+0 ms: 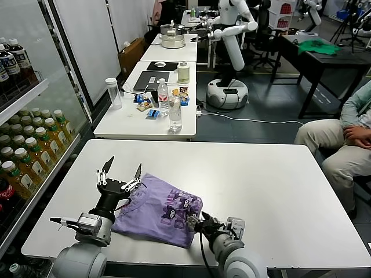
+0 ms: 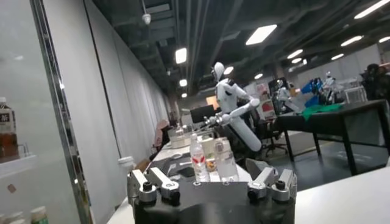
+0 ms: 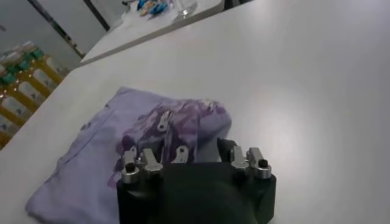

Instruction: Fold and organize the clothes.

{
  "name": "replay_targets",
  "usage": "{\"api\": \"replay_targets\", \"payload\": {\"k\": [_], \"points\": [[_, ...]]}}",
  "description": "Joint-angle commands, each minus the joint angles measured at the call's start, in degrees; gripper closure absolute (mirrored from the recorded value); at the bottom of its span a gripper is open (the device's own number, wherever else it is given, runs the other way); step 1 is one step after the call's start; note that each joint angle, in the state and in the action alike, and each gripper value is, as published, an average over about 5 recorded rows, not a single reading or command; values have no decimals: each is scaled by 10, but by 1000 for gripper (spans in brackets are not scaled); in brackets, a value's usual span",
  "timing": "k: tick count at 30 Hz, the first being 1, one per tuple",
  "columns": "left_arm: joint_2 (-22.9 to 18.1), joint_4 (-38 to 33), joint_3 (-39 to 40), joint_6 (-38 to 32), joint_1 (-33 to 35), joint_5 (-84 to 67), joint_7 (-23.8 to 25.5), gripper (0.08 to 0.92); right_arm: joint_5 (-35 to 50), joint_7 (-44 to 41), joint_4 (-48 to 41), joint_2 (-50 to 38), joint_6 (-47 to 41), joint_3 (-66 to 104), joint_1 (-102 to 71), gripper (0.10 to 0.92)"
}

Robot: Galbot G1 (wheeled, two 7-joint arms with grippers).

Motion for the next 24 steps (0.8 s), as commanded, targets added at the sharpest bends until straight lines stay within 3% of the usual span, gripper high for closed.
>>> {"api": "replay_targets", "payload": {"k": [1,10,16,24], "points": [[1,7,-6,-14,4,5,0,177,-5,6,-13,11,-1,-22,10,456],[-1,9,-6,-22,12,6,-1,177,-28,-14,-5,-21,-7,24,23,716],[-3,10,0,-23,13,7,0,177,-31,-75,-10,-79,-8,110,69,881],[-8,15,13,-25,10,11,5,177,-26,-149,-43,-186,-11,205,65,912]]}}
